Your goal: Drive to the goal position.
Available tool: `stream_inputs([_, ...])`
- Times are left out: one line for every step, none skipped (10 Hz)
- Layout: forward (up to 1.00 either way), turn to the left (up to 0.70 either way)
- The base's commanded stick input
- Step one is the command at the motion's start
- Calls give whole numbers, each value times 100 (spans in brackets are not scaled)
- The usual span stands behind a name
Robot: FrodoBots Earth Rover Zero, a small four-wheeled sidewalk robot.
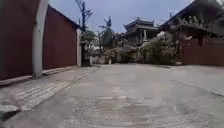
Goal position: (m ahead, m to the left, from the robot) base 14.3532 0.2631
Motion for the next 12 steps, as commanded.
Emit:
stream_inputs([100,0])
stream_inputs([100,0])
stream_inputs([100,0])
stream_inputs([100,0])
stream_inputs([100,0])
stream_inputs([100,0])
stream_inputs([100,0])
stream_inputs([100,0])
stream_inputs([100,0])
stream_inputs([100,0])
stream_inputs([100,0])
stream_inputs([100,0])
